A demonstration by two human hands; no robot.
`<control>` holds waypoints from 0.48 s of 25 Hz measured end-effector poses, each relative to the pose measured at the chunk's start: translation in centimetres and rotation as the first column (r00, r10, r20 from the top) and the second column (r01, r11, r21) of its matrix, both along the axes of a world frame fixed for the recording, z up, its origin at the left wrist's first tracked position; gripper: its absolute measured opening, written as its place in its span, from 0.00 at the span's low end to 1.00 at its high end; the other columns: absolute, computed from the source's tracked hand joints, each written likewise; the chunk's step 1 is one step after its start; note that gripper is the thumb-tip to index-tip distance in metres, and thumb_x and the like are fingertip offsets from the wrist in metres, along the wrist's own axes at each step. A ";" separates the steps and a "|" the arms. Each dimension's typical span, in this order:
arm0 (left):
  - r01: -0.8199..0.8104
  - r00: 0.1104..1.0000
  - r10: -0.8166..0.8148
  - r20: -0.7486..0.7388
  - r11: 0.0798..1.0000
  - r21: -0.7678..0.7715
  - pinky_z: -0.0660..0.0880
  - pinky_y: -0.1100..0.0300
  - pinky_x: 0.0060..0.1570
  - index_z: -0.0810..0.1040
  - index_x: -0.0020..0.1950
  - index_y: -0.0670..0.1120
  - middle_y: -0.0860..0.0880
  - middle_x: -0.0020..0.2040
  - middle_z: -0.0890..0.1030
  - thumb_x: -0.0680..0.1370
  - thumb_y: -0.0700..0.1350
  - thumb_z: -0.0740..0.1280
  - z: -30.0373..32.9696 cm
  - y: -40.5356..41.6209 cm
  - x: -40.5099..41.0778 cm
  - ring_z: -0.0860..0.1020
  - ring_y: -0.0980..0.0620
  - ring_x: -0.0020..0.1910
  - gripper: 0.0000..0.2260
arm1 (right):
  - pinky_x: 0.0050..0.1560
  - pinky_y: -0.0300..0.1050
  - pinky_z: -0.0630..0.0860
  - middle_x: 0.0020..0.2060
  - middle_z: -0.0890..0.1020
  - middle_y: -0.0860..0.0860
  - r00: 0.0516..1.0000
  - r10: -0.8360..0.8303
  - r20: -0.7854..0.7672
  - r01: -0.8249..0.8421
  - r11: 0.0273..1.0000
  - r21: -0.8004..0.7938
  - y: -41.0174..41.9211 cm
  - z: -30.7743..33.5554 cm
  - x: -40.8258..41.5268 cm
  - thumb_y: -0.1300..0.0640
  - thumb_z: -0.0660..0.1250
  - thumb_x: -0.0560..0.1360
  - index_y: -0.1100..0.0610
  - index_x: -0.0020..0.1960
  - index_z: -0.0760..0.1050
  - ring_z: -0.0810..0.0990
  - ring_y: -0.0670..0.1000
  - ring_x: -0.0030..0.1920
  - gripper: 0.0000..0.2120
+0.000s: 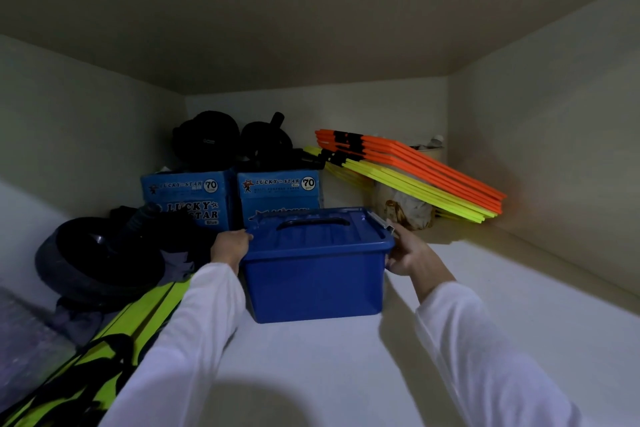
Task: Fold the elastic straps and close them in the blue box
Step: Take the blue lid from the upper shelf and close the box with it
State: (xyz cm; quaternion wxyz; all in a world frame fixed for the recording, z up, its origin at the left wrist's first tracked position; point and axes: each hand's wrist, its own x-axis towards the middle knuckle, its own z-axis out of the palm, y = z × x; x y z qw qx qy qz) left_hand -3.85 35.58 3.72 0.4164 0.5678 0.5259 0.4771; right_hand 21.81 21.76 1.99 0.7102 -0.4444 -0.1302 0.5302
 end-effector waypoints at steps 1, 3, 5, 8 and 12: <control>-0.007 1.000 0.007 -0.001 1.000 0.002 0.69 0.53 0.67 0.73 0.68 0.37 0.41 0.68 0.74 0.78 0.37 0.63 -0.1 0.0 0.0 0.74 0.41 0.65 0.18 | 0.29 0.40 0.80 0.37 0.81 0.53 0.999 0.022 0.035 -0.023 1.000 0.016 -0.1 0.2 0.0 0.47 0.68 0.73 0.58 0.43 0.75 0.80 0.51 0.31 0.13; -0.015 1.000 0.015 -0.003 1.000 0.010 0.70 0.54 0.66 0.73 0.68 0.37 0.41 0.68 0.75 0.78 0.37 0.63 -0.1 0.0 0.1 0.74 0.41 0.65 0.18 | 0.26 0.43 0.80 0.31 0.83 0.55 0.996 0.034 0.084 -0.039 0.998 0.052 -0.3 0.7 0.0 0.49 0.67 0.75 0.58 0.44 0.76 0.82 0.52 0.25 0.11; -0.011 1.000 0.011 -0.028 1.000 0.019 0.70 0.53 0.67 0.74 0.67 0.37 0.41 0.67 0.75 0.78 0.37 0.63 -0.1 0.0 0.1 0.74 0.40 0.65 0.17 | 0.25 0.41 0.80 0.26 0.83 0.54 0.991 0.037 0.129 -0.045 0.997 0.062 -0.4 1.1 0.0 0.50 0.64 0.77 0.58 0.46 0.75 0.82 0.51 0.23 0.10; -0.019 0.998 0.021 -0.059 0.999 0.028 0.70 0.52 0.66 0.75 0.65 0.36 0.40 0.67 0.76 0.78 0.37 0.62 -0.1 0.4 0.3 0.74 0.40 0.65 0.16 | 0.22 0.38 0.78 0.23 0.83 0.54 0.978 0.076 0.193 -0.090 0.994 0.065 -0.8 1.7 -0.7 0.50 0.59 0.80 0.58 0.43 0.73 0.81 0.49 0.21 0.13; -0.030 0.997 0.033 -0.076 0.999 0.042 0.71 0.52 0.63 0.77 0.61 0.33 0.36 0.63 0.77 0.78 0.36 0.61 -0.3 0.8 0.3 0.75 0.39 0.63 0.14 | 0.24 0.38 0.79 0.28 0.84 0.55 0.969 0.099 0.227 -0.124 0.987 0.101 -1.0 2.0 -1.3 0.51 0.57 0.81 0.59 0.44 0.73 0.83 0.51 0.25 0.14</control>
